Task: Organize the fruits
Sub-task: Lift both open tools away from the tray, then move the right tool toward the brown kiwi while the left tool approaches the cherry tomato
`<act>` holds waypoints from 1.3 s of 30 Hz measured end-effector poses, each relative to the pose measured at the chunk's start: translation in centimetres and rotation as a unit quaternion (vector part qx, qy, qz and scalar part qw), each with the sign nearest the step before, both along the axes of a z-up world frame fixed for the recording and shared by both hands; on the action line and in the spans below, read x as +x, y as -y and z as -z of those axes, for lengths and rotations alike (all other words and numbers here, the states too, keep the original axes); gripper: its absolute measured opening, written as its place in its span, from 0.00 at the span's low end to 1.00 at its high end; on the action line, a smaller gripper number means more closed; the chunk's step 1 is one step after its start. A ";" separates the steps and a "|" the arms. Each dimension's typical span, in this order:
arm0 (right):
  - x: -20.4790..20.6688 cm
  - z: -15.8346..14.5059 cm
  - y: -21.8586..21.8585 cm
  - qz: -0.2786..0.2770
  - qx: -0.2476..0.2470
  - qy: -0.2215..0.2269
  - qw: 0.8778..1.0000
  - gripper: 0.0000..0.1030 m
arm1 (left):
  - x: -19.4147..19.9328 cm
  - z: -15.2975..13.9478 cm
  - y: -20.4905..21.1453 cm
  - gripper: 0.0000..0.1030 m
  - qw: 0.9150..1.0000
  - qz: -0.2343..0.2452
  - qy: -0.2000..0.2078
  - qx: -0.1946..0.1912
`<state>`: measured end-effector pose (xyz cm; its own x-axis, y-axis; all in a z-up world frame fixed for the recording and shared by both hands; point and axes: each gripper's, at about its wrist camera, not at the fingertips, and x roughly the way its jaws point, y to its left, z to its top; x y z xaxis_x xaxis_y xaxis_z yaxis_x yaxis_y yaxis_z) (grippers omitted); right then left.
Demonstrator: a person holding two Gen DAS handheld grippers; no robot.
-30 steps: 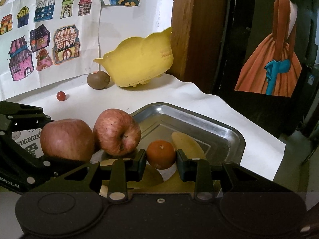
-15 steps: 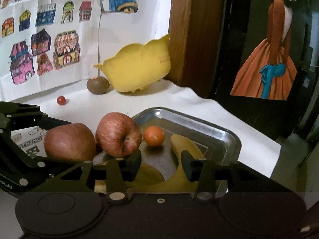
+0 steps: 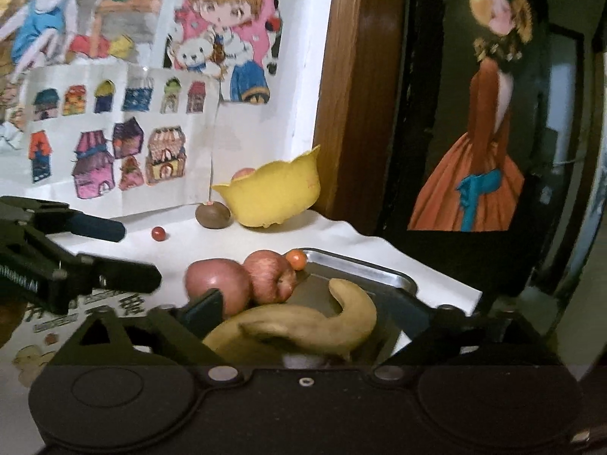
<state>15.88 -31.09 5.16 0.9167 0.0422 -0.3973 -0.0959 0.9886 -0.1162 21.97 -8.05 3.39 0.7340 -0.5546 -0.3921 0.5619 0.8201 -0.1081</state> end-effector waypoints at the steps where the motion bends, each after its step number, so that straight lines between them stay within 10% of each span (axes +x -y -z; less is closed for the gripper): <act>1: -1.3 -0.1 -0.4 0.005 0.003 0.001 1.000 0.99 | -1.0 -0.2 -0.5 1.00 1.000 -0.008 0.002 -0.001; 12: -14.7 0.8 -4.5 0.069 0.039 0.000 0.997 0.99 | -12.8 -0.5 -6.5 1.00 0.996 -0.085 0.015 -0.016; 22: -18.8 3.0 -8.7 0.049 0.025 -0.006 0.998 0.99 | -18.1 1.3 -10.1 1.00 0.993 -0.113 0.017 0.017; 33: -11.2 2.2 -8.0 -0.060 0.051 -0.056 0.995 0.99 | -10.4 1.1 -11.5 1.00 0.988 -0.147 -0.020 0.034; 39: -3.4 0.7 -5.8 -0.266 0.098 -0.137 0.949 0.99 | -4.4 1.9 -12.9 1.00 0.985 -0.157 -0.070 0.025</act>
<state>12.45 -25.28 4.50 0.6084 0.5682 -0.5541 -0.5880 0.7916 0.1662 17.60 4.90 1.48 0.8035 -0.2854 -0.5224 0.2617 0.9576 -0.1206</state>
